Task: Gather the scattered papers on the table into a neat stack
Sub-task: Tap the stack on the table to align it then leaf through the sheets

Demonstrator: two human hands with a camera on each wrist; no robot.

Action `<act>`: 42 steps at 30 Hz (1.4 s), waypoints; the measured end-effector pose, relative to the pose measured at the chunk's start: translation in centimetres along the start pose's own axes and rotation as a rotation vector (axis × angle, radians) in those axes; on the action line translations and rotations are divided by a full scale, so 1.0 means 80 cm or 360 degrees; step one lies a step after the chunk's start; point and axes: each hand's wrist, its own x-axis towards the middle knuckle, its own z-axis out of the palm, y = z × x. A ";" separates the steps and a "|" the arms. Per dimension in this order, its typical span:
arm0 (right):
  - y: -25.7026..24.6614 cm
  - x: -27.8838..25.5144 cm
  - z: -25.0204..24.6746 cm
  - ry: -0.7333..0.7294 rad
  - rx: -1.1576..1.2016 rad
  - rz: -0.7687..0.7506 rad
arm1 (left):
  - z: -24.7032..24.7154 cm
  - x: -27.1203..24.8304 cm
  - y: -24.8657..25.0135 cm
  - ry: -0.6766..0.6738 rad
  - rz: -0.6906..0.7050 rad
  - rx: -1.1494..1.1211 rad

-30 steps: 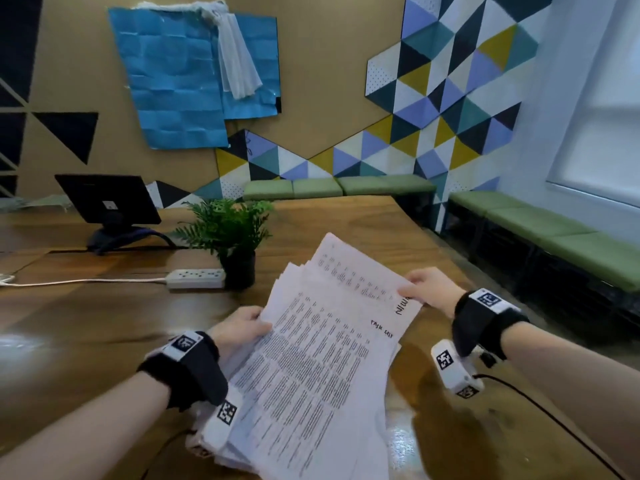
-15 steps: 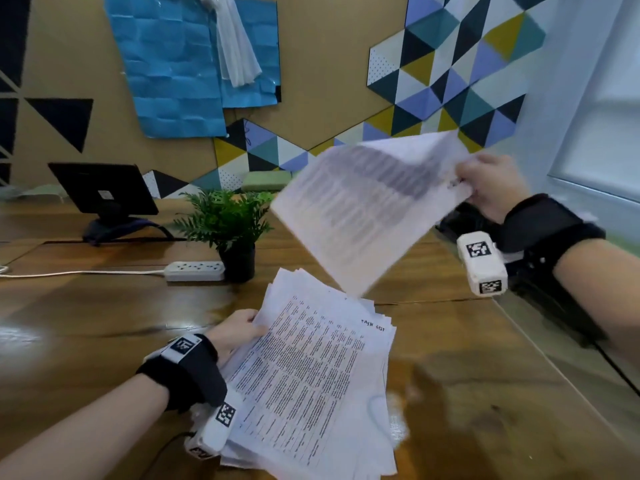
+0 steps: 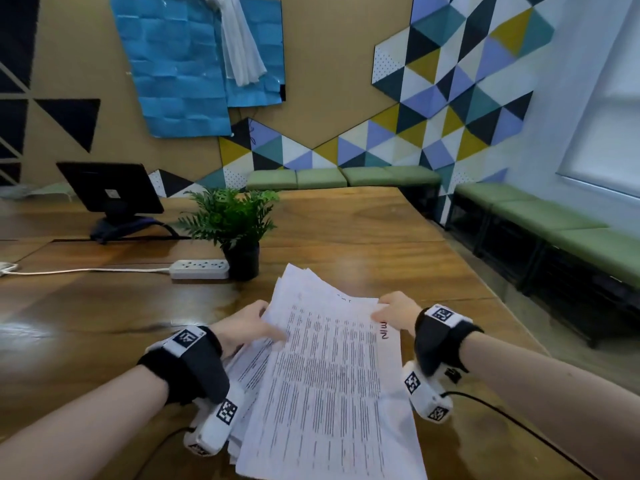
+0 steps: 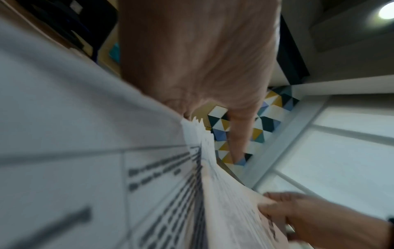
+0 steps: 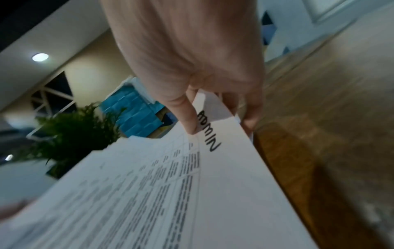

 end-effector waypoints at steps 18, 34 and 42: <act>0.002 -0.055 -0.121 -0.0051 0.1301 -0.0577 | -0.023 -0.051 0.171 0.0775 0.1315 0.1678; 0.038 -0.069 -0.092 0.0159 0.1627 -0.0576 | -0.025 -0.003 0.070 0.0553 0.0954 -0.0431; 0.030 -0.071 -0.082 0.0256 0.1250 -0.0645 | 0.015 -0.003 0.041 0.0803 0.0994 -0.0538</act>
